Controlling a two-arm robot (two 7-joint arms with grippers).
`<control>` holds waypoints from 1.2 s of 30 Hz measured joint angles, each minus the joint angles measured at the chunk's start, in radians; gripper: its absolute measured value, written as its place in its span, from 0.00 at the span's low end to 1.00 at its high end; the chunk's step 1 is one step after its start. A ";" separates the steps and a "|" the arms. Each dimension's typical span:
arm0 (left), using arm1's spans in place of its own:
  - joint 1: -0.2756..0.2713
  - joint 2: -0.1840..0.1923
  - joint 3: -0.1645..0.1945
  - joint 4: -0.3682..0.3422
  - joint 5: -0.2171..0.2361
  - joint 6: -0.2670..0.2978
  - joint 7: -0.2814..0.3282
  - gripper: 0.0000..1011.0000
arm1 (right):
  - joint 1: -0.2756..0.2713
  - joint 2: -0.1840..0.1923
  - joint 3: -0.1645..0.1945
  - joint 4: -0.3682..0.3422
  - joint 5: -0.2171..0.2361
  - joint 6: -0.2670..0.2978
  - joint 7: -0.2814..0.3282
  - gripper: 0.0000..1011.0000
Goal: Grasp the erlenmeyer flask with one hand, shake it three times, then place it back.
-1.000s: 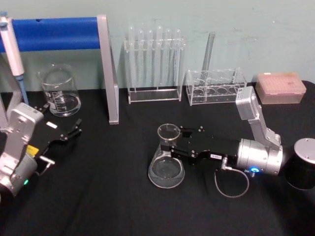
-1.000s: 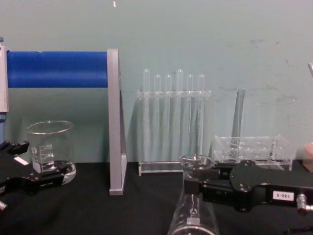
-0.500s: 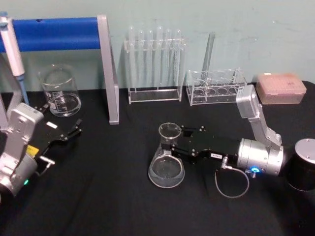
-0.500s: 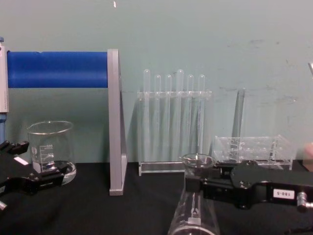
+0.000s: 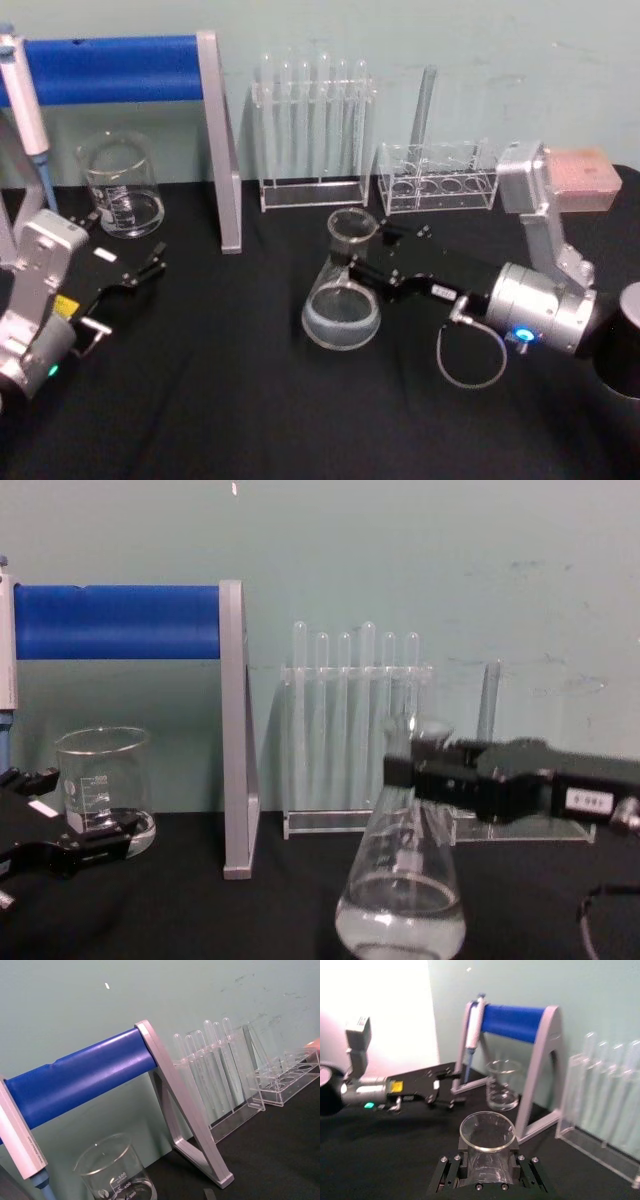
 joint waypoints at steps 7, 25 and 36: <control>0.000 0.000 0.000 0.000 0.000 0.000 0.000 0.99 | -0.087 0.011 0.075 -0.126 -0.022 0.019 -0.160 0.44; 0.000 0.000 0.000 0.000 0.000 0.000 0.000 0.99 | -0.232 -0.050 0.230 -0.236 -0.105 0.068 -0.477 0.44; 0.000 0.000 0.000 0.000 0.000 0.000 0.000 0.99 | -0.245 -0.084 0.252 -0.241 -0.130 0.090 -0.499 0.44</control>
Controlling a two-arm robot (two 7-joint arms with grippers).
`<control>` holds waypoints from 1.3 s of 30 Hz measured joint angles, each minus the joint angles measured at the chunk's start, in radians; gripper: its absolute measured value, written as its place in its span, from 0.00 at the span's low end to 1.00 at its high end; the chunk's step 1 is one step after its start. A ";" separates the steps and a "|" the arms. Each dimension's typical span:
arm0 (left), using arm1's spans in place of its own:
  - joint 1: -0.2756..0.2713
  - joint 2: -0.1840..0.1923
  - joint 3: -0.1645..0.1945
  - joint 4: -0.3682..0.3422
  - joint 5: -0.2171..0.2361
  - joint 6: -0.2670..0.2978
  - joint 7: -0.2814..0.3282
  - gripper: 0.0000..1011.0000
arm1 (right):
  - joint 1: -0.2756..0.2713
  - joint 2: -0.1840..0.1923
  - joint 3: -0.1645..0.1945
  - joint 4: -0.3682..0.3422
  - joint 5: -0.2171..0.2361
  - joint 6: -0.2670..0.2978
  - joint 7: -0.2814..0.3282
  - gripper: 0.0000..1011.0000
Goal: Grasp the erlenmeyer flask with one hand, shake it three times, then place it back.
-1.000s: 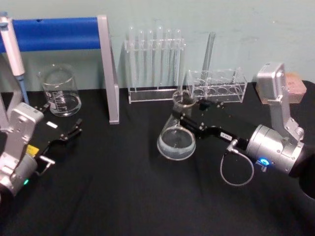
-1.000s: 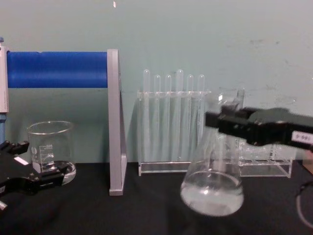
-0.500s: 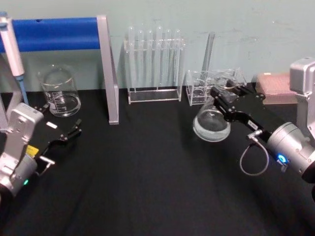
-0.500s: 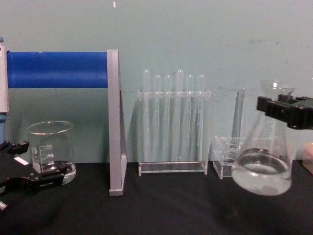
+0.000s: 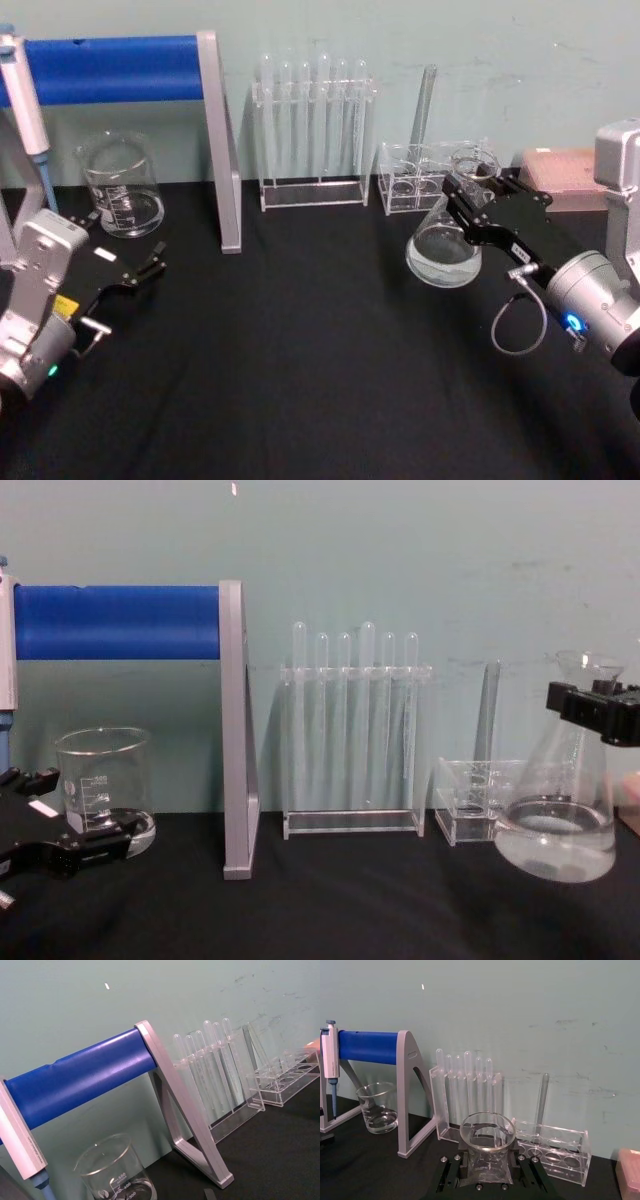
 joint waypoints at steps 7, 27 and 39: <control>0.000 0.000 0.000 0.000 0.000 0.000 0.000 0.99 | 0.010 -0.024 -0.007 0.005 -0.025 0.019 0.009 0.44; 0.000 0.000 0.000 0.000 0.000 0.000 0.000 0.99 | 0.108 -0.087 -0.123 0.081 -0.081 0.023 0.206 0.44; 0.000 0.000 0.000 0.000 0.000 0.000 0.000 0.99 | 0.090 -0.104 -0.088 0.086 -0.105 0.022 0.172 0.44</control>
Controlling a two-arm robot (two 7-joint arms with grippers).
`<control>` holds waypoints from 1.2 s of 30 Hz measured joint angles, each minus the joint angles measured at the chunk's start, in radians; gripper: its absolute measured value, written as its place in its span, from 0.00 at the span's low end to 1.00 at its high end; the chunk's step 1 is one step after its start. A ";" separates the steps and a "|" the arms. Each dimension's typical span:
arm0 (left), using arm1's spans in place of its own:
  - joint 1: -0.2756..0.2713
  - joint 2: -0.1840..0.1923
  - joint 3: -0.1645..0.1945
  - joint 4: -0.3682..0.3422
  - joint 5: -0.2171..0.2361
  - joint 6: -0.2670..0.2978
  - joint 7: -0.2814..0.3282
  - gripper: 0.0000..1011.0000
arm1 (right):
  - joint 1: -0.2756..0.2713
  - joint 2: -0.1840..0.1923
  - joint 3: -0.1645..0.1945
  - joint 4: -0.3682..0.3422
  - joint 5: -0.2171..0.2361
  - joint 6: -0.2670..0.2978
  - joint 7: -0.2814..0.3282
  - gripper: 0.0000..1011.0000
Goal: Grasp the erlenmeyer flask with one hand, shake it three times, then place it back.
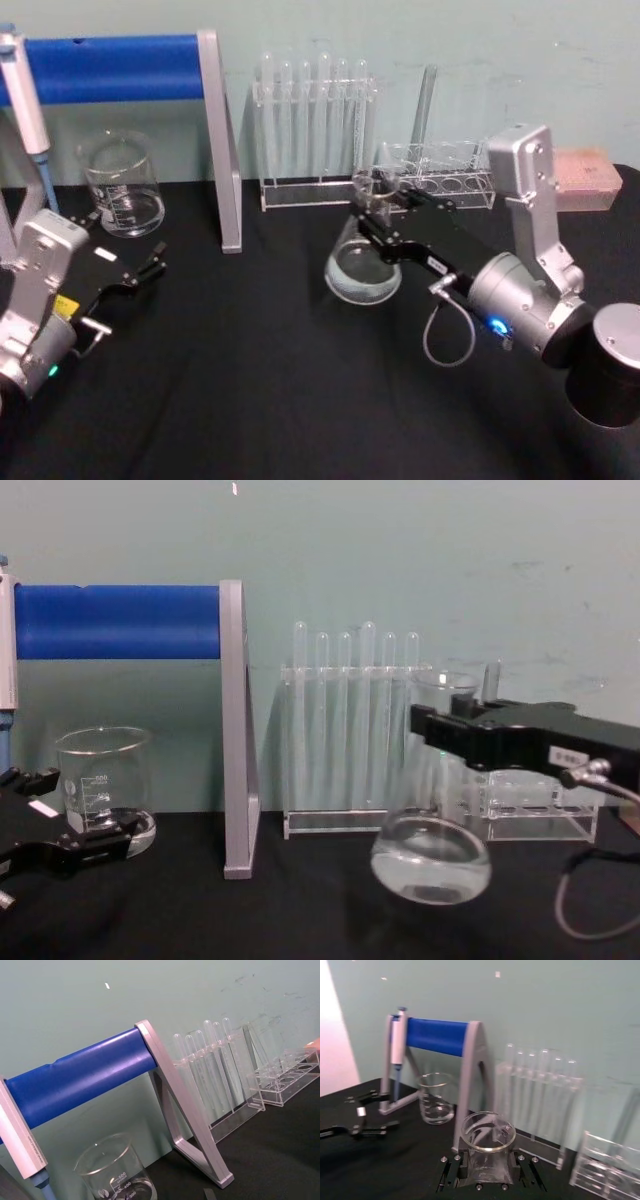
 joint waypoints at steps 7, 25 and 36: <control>0.000 0.000 0.000 0.000 0.000 0.000 0.000 0.99 | -0.055 -0.014 0.066 -0.030 -0.036 -0.008 -0.091 0.44; 0.000 0.000 0.000 0.000 0.000 0.000 0.000 0.99 | -0.197 -0.051 0.224 -0.123 -0.110 0.019 -0.273 0.44; 0.000 0.000 0.000 0.000 0.000 0.000 0.000 0.99 | -0.152 -0.062 0.175 -0.088 -0.118 0.015 -0.164 0.44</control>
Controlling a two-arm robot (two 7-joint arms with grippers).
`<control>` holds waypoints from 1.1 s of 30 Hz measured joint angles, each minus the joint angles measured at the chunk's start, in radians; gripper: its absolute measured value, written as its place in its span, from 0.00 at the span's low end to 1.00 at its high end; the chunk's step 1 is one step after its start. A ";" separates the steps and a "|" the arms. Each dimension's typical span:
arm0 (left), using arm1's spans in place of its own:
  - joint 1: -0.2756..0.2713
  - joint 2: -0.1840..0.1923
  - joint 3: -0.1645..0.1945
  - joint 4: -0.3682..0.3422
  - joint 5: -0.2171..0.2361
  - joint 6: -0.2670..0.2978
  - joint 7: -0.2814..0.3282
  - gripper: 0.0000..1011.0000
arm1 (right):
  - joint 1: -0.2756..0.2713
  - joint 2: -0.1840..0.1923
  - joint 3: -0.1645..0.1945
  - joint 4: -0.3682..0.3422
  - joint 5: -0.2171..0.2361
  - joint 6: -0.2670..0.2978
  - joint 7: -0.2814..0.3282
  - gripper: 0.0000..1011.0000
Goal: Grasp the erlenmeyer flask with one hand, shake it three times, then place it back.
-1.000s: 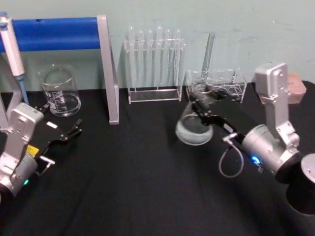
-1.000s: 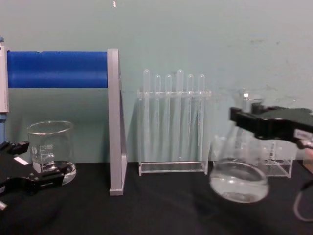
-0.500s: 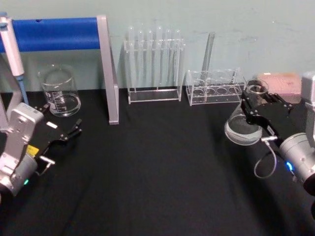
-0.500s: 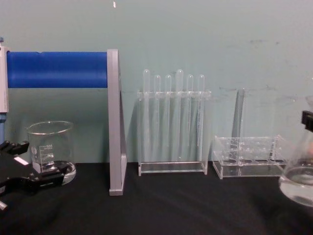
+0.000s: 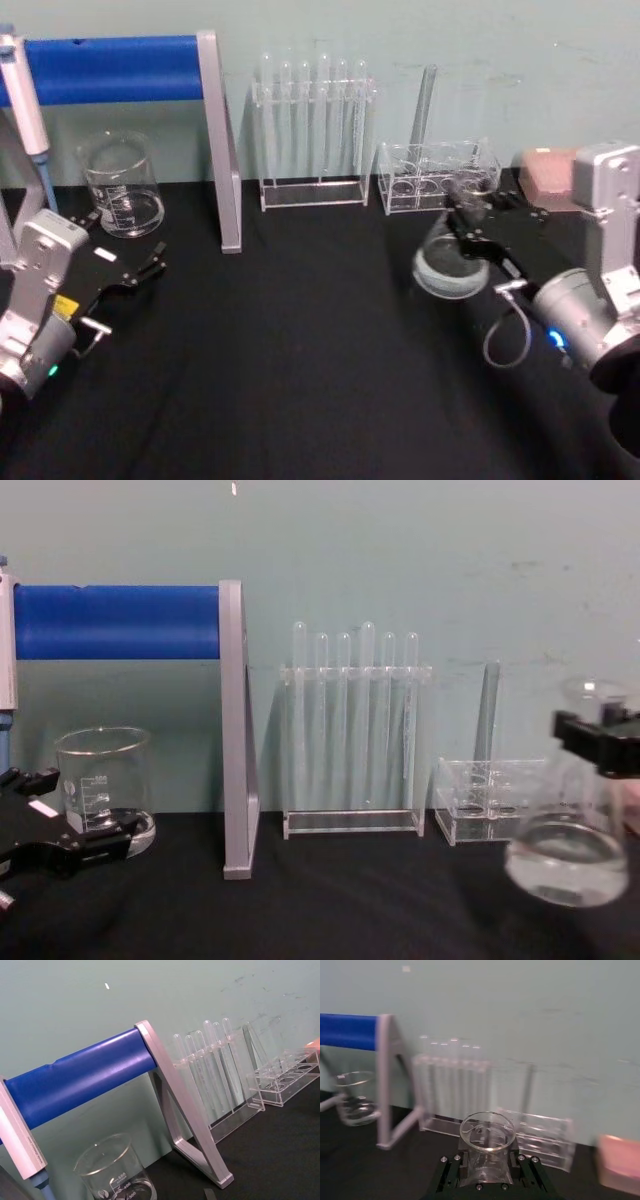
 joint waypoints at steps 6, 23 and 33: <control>0.000 0.000 0.000 0.000 0.000 0.000 0.000 0.99 | 0.046 -0.009 -0.055 0.033 -0.007 -0.006 0.090 0.44; 0.000 0.000 0.000 0.000 0.000 0.000 0.000 0.99 | 0.113 -0.007 -0.126 0.083 0.004 -0.012 0.176 0.44; 0.000 0.000 0.000 0.000 0.000 0.000 0.000 0.99 | 0.057 -0.005 -0.024 0.048 -0.003 0.005 0.072 0.44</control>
